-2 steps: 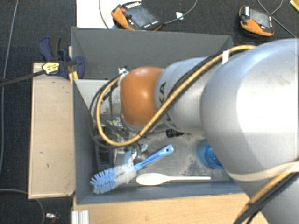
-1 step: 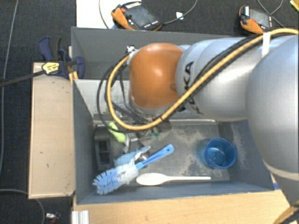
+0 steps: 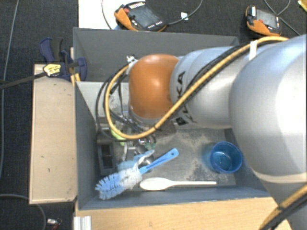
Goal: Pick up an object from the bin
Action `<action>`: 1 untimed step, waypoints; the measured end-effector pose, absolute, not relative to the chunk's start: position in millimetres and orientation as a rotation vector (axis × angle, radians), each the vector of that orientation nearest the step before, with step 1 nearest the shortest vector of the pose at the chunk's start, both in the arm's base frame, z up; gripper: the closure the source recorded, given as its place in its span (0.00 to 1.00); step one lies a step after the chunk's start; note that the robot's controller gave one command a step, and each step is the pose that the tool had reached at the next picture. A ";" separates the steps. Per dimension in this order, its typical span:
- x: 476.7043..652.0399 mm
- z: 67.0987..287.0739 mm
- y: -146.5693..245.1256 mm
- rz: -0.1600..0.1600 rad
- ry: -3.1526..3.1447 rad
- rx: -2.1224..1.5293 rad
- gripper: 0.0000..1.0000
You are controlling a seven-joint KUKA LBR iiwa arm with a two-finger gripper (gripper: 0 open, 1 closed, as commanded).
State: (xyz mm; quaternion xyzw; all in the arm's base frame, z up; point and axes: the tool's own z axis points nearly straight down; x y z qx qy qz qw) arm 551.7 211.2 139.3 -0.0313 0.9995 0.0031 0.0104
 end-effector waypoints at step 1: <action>554.6 138.9 207.7 0.012 3.112 -0.152 0.00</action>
Offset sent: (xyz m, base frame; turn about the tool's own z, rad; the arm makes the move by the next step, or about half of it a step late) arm 0.0131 -0.0173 -0.0153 -0.0474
